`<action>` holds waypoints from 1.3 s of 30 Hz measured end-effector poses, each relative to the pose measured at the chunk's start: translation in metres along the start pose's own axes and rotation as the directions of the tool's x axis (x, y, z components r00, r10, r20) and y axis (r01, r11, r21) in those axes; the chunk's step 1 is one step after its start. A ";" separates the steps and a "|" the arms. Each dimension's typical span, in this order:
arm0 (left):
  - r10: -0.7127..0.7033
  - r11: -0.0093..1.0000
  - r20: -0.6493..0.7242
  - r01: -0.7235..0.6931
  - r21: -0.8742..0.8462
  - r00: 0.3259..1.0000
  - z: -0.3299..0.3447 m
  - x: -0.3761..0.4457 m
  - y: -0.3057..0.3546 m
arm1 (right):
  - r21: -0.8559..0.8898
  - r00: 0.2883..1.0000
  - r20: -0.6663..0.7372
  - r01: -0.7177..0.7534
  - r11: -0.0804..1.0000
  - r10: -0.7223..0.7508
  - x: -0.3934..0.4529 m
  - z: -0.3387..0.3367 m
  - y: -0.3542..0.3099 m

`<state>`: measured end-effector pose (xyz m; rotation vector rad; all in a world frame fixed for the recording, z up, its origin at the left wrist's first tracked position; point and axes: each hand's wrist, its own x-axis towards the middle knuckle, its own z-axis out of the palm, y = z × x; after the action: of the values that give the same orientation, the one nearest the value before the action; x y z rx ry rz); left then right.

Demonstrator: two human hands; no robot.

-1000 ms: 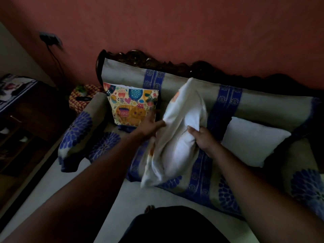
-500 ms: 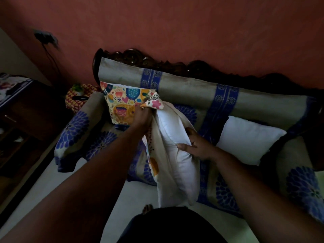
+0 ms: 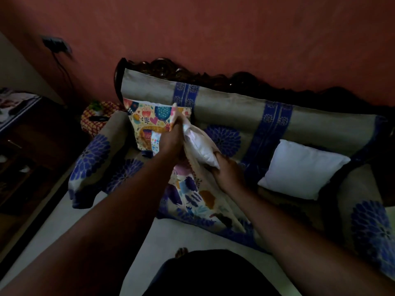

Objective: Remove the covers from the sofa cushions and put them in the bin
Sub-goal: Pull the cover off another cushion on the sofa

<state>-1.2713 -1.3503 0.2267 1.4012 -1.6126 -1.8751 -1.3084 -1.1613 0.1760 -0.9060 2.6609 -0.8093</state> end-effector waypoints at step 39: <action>-0.063 0.992 0.150 0.046 0.117 0.987 -0.051 0.017 -0.073 | 0.942 0.831 0.165 -0.292 0.164 0.531 0.017 -0.103 0.073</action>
<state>-1.2126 -1.3694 0.1596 1.3884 -1.7963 -1.9946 -1.3960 -1.0795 0.2188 0.2862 1.6856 -2.0204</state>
